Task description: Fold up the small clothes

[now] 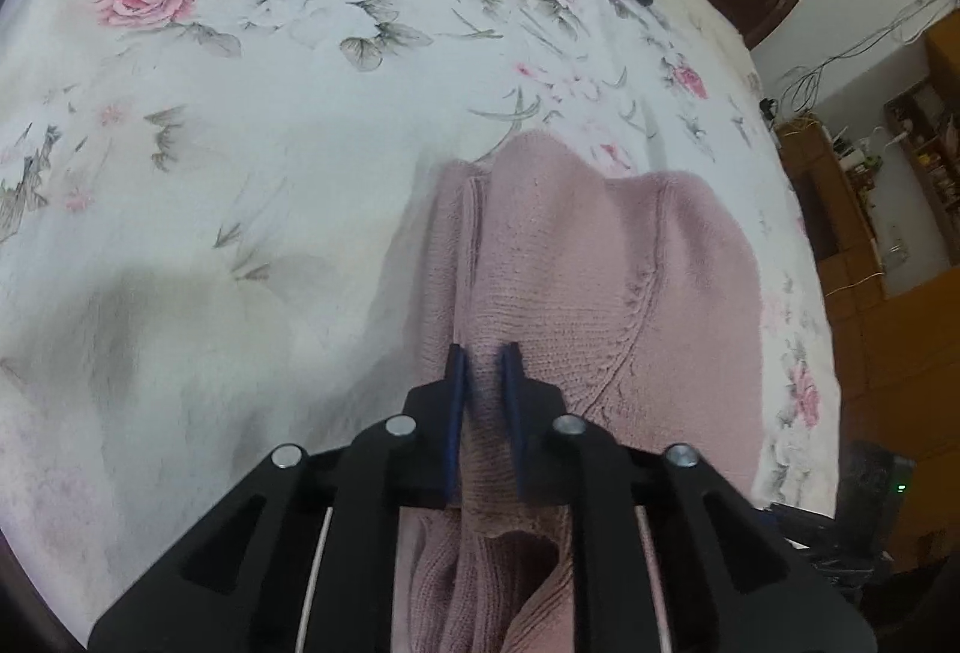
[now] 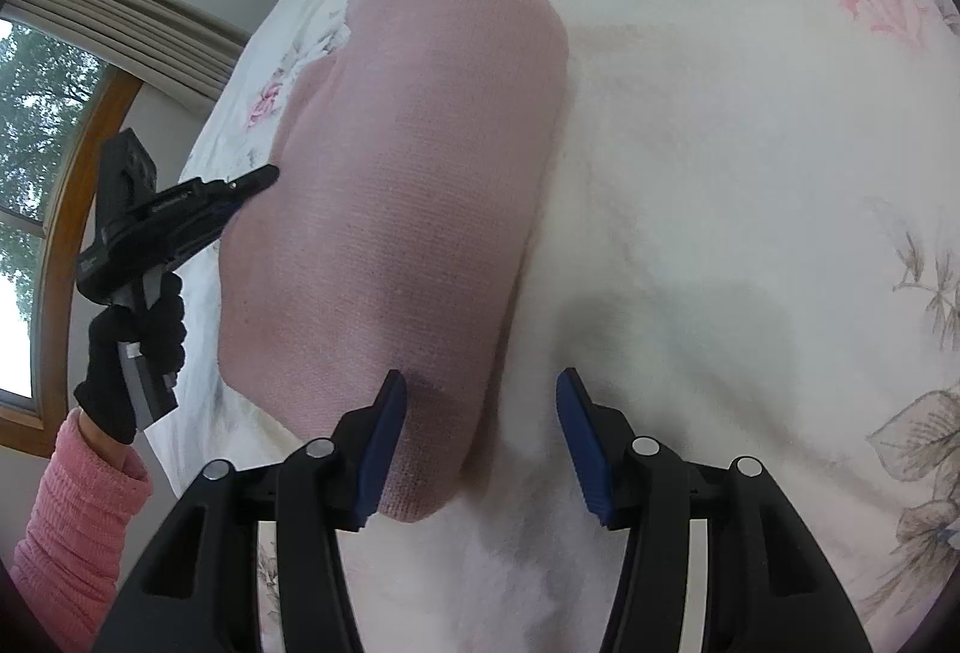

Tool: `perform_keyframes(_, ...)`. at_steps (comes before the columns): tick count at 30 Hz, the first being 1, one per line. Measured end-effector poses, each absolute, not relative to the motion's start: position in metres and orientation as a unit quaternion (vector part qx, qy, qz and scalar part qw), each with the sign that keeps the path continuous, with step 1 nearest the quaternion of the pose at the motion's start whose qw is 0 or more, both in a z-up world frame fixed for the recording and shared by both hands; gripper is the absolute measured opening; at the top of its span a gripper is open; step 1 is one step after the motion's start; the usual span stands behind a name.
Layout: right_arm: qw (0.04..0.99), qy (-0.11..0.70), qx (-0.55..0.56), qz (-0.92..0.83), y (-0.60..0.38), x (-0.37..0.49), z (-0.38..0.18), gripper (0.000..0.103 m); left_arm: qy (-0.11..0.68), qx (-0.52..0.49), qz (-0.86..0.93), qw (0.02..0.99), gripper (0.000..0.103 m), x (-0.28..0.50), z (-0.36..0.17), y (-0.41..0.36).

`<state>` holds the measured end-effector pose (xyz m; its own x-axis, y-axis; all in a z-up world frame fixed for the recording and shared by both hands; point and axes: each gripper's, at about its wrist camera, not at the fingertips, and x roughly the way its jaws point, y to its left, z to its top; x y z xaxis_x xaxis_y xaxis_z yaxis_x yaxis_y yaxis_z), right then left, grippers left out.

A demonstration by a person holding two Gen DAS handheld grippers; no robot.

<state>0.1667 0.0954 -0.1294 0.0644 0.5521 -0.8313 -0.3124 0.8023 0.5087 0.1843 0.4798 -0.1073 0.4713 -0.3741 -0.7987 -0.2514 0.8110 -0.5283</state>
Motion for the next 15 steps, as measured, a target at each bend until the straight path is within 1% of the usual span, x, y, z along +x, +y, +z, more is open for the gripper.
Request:
perform_keyframes(1,0.724,0.613,0.099,0.301,0.094,0.168,-0.127,0.053,0.511,-0.307,-0.039,0.802,0.022,0.181,-0.105,0.481)
perform_keyframes(3,0.726,0.607,0.105,0.305,0.093,0.172,-0.123,0.054,0.509,-0.31,-0.044,0.802,0.05,0.173,-0.1,0.483)
perform_keyframes(4,0.728,0.602,0.112,0.307,0.091,0.174,-0.12,0.057,0.509,-0.308,-0.052,0.802,0.056,0.169,-0.099,0.483)
perform_keyframes(5,0.729,0.6,0.119,0.308,0.089,0.177,-0.118,0.062,0.513,-0.307,-0.057,0.799,0.065,0.167,-0.099,0.483)
perform_keyframes(6,0.728,0.598,0.127,0.31,0.087,0.18,-0.116,0.064,0.521,-0.309,-0.064,0.793,0.07,0.164,-0.102,0.483)
perform_keyframes(8,0.725,0.595,0.143,0.315,0.083,0.186,-0.116,0.065,0.526,-0.319,-0.072,0.785,0.074,0.163,-0.108,0.484)
perform_keyframes(9,0.722,0.595,0.151,0.32,0.082,0.189,-0.117,0.065,0.531,-0.323,-0.074,0.78,0.077,0.164,-0.114,0.484)
perform_keyframes(11,0.712,0.599,0.171,0.324,0.082,0.199,-0.122,0.069,0.543,-0.336,-0.081,0.765,0.078,0.169,-0.127,0.483)
perform_keyframes(15,0.692,0.611,0.197,0.33,0.084,0.215,-0.136,0.071,0.551,-0.377,-0.121,0.735,0.078,0.182,-0.153,0.476)
